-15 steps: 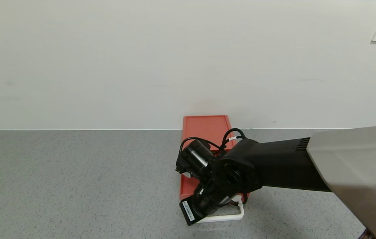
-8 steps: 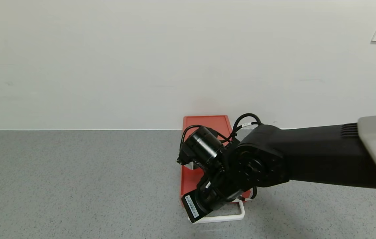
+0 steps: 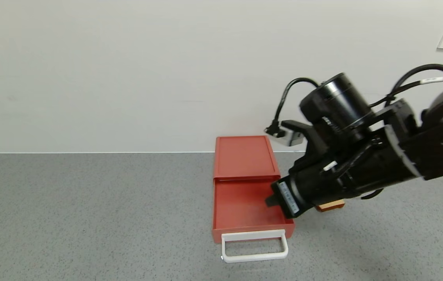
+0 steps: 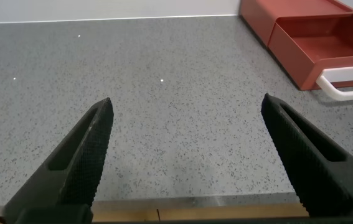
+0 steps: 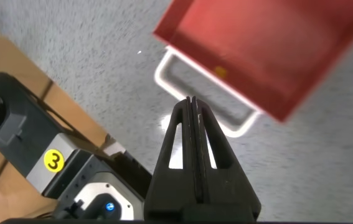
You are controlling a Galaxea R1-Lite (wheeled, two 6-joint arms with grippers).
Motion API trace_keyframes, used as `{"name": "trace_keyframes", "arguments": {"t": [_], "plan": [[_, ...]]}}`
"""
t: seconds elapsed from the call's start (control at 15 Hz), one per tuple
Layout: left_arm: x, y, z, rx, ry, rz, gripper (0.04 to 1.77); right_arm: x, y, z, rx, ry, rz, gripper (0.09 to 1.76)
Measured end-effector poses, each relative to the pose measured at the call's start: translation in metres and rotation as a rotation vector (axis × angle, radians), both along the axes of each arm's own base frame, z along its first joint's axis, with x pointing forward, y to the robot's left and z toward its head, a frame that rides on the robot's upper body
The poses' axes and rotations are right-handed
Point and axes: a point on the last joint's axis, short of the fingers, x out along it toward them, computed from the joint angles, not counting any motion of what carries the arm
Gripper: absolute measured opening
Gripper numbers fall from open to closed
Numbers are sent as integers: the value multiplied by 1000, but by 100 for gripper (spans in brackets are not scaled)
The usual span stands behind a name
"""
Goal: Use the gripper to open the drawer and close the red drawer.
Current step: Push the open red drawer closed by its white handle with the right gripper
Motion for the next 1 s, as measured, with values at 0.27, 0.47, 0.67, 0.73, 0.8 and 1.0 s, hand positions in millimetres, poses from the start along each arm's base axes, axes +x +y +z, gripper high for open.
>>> {"name": "trace_keyframes", "arguments": {"t": [0.27, 0.47, 0.67, 0.73, 0.8, 1.0], "plan": [[0, 0, 0, 0, 0, 0, 172, 1, -73, 12, 147, -155, -72, 12], [0, 0, 0, -4, -3, 2, 172, -6, -115, 15, 191, -224, -150, 11], [0, 0, 0, -5, -3, 3, 172, -10, -143, 19, 205, -250, -223, 11], [0, 0, 0, -6, -3, 4, 172, -10, -150, 19, 208, -253, -243, 12], [0, 0, 0, -6, -3, 4, 172, -10, -155, 20, 220, -256, -248, 12], [0, 0, 0, -6, -3, 4, 172, -10, -164, 21, 228, -262, -268, 12]]}}
